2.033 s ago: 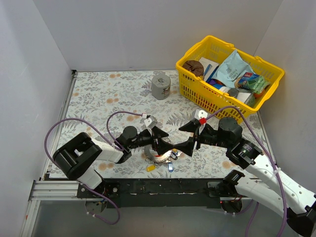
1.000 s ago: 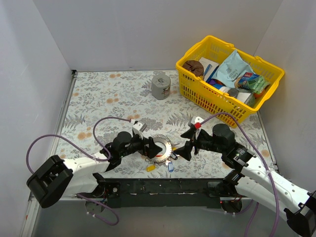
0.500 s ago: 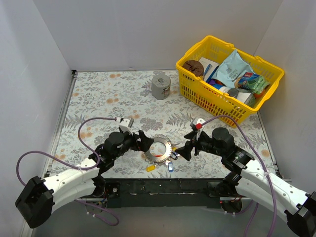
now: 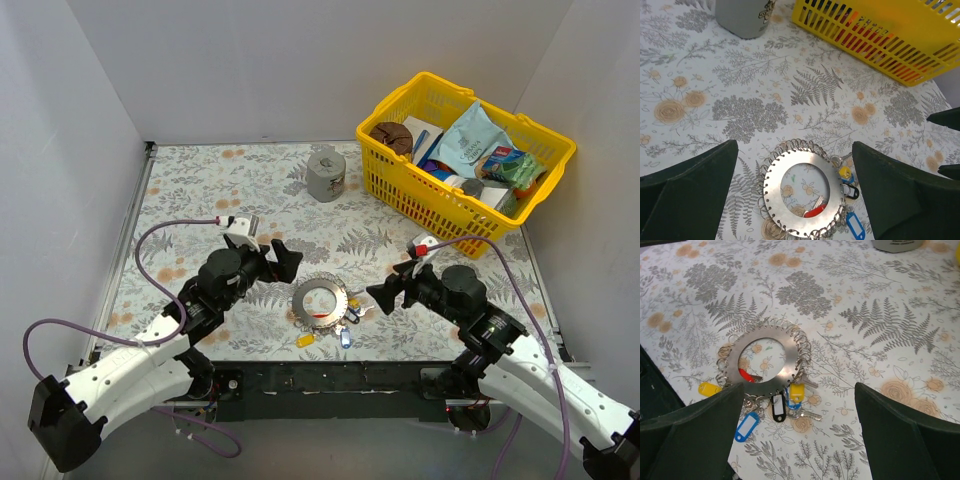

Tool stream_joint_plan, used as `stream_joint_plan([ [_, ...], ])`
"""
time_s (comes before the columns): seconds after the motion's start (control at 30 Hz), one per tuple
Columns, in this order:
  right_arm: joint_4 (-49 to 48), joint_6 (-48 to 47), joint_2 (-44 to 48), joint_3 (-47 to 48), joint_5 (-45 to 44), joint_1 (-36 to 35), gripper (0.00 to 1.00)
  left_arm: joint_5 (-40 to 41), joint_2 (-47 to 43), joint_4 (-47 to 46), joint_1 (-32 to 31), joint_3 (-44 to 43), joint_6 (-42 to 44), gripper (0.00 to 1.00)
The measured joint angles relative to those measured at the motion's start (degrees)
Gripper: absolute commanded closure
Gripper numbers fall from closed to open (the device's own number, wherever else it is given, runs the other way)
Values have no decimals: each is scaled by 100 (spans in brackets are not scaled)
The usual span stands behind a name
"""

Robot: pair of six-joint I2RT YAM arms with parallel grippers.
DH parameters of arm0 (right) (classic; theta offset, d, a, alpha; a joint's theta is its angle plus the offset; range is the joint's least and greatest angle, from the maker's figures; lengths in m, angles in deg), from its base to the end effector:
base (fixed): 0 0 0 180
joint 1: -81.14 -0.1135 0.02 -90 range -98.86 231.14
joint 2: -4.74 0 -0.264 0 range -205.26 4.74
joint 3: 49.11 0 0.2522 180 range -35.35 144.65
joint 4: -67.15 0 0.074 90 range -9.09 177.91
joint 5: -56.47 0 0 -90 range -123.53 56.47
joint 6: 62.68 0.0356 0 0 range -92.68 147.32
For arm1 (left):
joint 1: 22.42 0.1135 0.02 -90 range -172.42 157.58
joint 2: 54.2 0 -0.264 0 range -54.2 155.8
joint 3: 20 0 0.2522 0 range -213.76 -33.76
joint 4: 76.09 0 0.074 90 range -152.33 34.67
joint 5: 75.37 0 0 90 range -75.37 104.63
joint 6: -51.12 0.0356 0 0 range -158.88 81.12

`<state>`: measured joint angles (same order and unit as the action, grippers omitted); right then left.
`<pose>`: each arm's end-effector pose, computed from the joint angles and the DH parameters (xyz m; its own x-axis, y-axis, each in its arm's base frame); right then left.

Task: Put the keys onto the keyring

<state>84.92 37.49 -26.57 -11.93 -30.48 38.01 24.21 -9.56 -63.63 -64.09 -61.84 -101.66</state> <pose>0.1100 0.1057 0.2539 -0.2754 -0.0164 -0.9612 -0.6828 0.7072 0.1836 0.1454 -0.1214 0.2580 -0.5662 -0.6699 -0.4802 0.0702 0.5413 -0.8379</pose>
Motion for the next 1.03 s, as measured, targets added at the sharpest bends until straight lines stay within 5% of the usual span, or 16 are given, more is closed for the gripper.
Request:
stream_joint_plan([
  [0.37, 321, 356, 702, -13, -1244, 0, 1, 496, 11, 901, 11, -931, 284, 2],
  [0.73, 446, 468, 772, -37, -1565, 0, 1, 1156, 42, 1169, 11, -994, -940, 2],
  [1.03, 487, 398, 765, -37, -1742, 0, 2, 1685, 81, 1375, 11, -1069, -1161, 2],
])
